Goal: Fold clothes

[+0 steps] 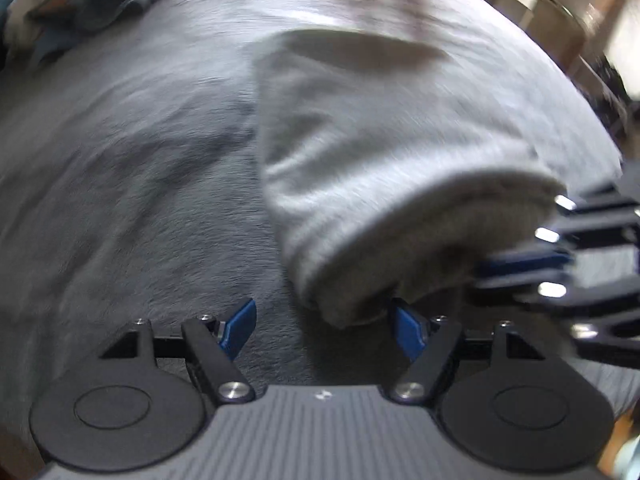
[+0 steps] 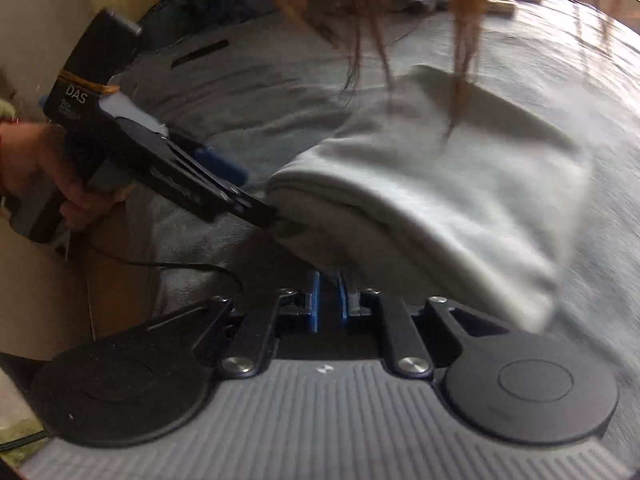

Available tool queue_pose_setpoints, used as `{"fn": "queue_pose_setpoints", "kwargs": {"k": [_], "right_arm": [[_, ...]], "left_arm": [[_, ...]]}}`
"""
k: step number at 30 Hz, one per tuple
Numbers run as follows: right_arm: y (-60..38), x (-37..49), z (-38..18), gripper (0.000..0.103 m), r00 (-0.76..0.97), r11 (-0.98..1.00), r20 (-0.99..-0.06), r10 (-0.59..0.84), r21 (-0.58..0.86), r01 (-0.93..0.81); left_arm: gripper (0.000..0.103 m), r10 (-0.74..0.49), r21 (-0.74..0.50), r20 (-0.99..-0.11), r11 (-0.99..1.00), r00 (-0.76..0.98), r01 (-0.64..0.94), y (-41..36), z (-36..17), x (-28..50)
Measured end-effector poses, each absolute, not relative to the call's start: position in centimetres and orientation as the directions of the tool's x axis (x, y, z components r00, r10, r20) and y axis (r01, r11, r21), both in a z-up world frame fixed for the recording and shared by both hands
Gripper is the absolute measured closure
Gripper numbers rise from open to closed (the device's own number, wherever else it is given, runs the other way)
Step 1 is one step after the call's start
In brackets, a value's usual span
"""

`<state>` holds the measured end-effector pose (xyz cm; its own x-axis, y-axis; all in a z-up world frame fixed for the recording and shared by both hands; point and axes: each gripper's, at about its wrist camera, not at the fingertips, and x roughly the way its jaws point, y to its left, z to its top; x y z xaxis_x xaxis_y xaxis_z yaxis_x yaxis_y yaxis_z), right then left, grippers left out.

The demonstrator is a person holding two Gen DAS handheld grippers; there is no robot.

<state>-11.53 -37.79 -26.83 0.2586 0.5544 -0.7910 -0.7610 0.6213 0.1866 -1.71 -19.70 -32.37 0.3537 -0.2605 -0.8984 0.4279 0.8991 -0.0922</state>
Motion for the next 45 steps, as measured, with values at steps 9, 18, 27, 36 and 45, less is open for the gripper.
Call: {"fn": "queue_pose_setpoints", "kwargs": {"k": [9, 18, 27, 36, 45], "right_arm": [[-34.0, -12.0, -30.9, 0.099, 0.457, 0.639, -0.803, 0.382, -0.127, -0.759], [-34.6, -15.2, -33.0, 0.099, 0.589, 0.575, -0.745, 0.311, -0.346, -0.742], [-41.9, -15.7, -30.6, 0.095, 0.601, 0.86, -0.775, 0.193, -0.161, -0.484], [-43.0, -14.5, -28.9, 0.095, 0.584, 0.916, -0.753, 0.302, 0.061, -0.396], [-50.5, -14.0, -27.7, 0.094, 0.578, 0.955, -0.779, 0.243, 0.296, -0.002]], "left_arm": [[0.035, -0.127, 0.074, -0.857, 0.929, 0.5, 0.362, -20.9, -34.7, -2.5], [0.033, -0.142, -0.014, -0.871, 0.964, 0.471, 0.265, -19.5, -34.4, -2.5], [0.034, -0.212, -0.121, -0.874, 0.967, 0.438, 0.226, -16.7, -33.5, -2.4], [0.033, -0.187, -0.168, -0.87, 0.982, 0.457, 0.082, -15.6, -33.8, -2.0], [0.034, -0.288, -0.266, -0.868, 0.958, 0.404, 0.11, -13.4, -32.4, -2.7]]}}
